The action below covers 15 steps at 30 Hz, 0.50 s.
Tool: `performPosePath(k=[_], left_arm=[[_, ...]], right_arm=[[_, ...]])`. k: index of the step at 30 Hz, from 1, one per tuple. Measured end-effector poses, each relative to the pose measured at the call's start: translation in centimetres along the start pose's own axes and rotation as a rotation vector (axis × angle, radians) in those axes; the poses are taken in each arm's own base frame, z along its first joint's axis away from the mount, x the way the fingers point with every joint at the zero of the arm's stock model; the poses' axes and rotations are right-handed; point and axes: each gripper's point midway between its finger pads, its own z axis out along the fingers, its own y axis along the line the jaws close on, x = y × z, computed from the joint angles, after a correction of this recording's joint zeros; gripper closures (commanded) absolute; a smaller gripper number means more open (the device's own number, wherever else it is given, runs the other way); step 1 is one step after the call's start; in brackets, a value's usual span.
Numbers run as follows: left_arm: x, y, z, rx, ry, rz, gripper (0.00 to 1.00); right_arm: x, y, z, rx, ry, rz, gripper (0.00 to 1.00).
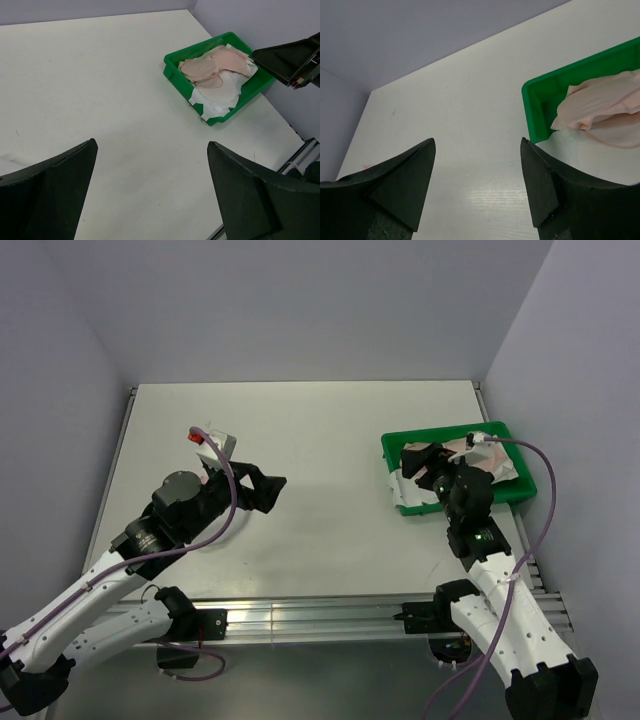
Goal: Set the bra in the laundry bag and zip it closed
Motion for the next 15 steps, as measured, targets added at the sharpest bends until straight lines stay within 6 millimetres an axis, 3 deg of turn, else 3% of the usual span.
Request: performPosePath(k=[4,10,15], left_arm=[[0.0,0.1,0.0,-0.006,-0.003,0.0,0.01],[-0.4,0.9,0.0,-0.048,-0.02,0.003,0.01],[-1.4,1.7,-0.7,-0.092,-0.067,0.003,0.02]], right_arm=[[1.5,1.2,0.5,-0.054,0.067,-0.033,0.24],[4.9,5.8,1.1,-0.195,0.197,-0.102,0.25],[9.6,9.4,1.6,-0.298,0.323,-0.124,0.25]])
